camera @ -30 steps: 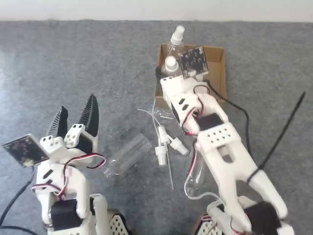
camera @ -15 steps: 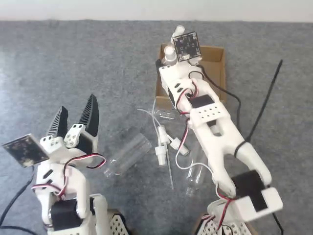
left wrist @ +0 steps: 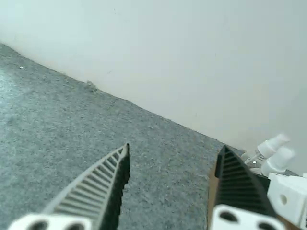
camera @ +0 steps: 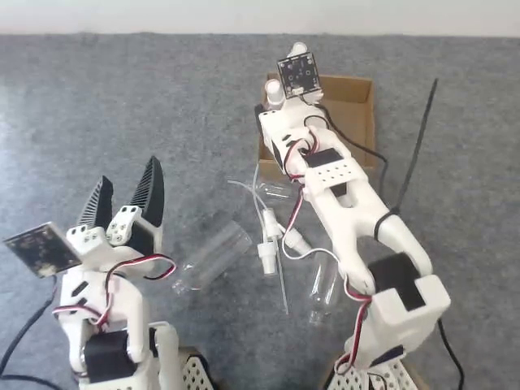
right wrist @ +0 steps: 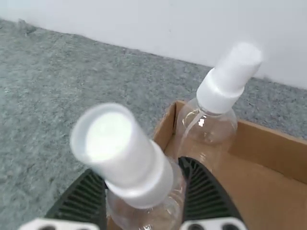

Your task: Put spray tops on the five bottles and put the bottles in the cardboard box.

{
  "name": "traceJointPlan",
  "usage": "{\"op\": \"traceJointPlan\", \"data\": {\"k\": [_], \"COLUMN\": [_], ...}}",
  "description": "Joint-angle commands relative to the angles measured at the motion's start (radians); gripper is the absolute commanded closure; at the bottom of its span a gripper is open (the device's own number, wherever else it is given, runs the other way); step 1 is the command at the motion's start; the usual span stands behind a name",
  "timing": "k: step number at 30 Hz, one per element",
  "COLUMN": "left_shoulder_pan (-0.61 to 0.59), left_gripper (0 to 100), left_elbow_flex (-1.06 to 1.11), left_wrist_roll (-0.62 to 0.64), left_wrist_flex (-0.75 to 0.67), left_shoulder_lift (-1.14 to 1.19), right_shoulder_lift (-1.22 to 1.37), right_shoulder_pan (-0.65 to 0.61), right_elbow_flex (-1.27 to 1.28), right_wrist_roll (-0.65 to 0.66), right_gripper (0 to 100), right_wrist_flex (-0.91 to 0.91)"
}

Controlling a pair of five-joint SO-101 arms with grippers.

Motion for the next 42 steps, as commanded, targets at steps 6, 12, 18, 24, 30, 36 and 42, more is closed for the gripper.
{"op": "traceJointPlan", "data": {"k": [6, 12, 18, 24, 30, 36, 42], "left_shoulder_pan": [0.0, 0.0, 0.0, 0.0, 0.0, 0.0, 0.0], "left_gripper": [73, 73, 73, 73, 73, 73, 73], "left_elbow_flex": [-0.059, -0.059, -0.059, -0.059, -0.059, -0.059, -0.059], "left_wrist_roll": [0.014, 0.014, 0.014, 0.014, 0.014, 0.014, 0.014], "left_wrist_flex": [-0.031, -0.031, -0.031, -0.031, -0.031, -0.031, -0.031], "left_shoulder_lift": [-0.005, -0.005, -0.005, -0.005, -0.005, -0.005, -0.005], "right_shoulder_lift": [0.022, 0.028, 0.028, 0.03, 0.03, 0.031, 0.104], "right_shoulder_pan": [0.025, 0.035, 0.035, 0.035, 0.035, 0.035, 0.03], "right_elbow_flex": [-0.098, -0.098, -0.098, -0.097, -0.097, -0.094, -0.124], "right_wrist_roll": [-0.006, -0.006, -0.006, -0.008, -0.1, -0.091, -0.077], "right_gripper": [98.5, 98.2, 98.2, 98.1, 98.1, 98.1, 98.2], "right_wrist_flex": [-0.019, -0.018, -0.013, -0.013, -0.013, -0.013, -0.008]}}
